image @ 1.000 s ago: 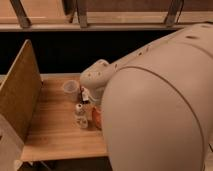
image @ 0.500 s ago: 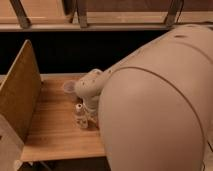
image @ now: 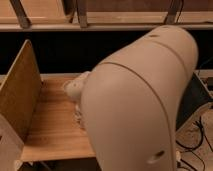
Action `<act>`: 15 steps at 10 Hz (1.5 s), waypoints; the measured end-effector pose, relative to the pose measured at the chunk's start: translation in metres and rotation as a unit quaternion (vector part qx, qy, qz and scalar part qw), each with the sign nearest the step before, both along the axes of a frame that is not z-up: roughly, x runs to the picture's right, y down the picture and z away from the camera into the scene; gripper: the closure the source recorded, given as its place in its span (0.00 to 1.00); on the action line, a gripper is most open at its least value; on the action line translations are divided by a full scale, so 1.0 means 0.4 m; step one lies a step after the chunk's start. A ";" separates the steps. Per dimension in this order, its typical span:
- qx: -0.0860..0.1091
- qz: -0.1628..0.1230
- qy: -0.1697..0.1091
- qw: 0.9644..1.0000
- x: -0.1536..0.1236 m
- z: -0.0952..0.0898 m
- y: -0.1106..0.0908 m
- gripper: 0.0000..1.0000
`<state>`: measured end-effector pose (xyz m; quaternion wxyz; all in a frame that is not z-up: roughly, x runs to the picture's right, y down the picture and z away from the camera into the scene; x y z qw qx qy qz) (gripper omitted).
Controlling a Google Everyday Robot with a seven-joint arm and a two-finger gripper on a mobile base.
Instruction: Knock the bottle over
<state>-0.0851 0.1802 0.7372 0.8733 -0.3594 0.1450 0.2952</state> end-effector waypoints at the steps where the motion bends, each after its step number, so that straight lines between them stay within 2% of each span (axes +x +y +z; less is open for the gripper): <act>1: -0.013 -0.009 -0.007 1.000 -0.023 -0.001 0.020 1.00; 4: -0.046 -0.032 -0.018 0.998 -0.077 0.007 0.072 1.00; 5: -0.048 -0.036 -0.017 0.998 -0.084 0.019 0.075 1.00; 6: -0.042 -0.041 -0.014 0.998 -0.087 0.043 0.061 1.00; 7: -0.025 -0.046 -0.009 0.999 -0.086 0.071 0.034 1.00; 9: 0.044 -0.061 0.003 0.997 -0.081 0.129 -0.068 1.00; 10: 0.090 -0.067 0.009 0.994 -0.078 0.147 -0.135 1.00; 11: 0.128 -0.069 0.014 0.989 -0.072 0.151 -0.188 1.00; 12: 0.168 -0.063 0.020 0.984 -0.062 0.141 -0.239 1.00; 14: 0.214 -0.044 0.044 0.975 -0.014 0.107 -0.291 1.00; 15: 0.232 -0.024 0.065 0.970 0.032 0.084 -0.305 1.00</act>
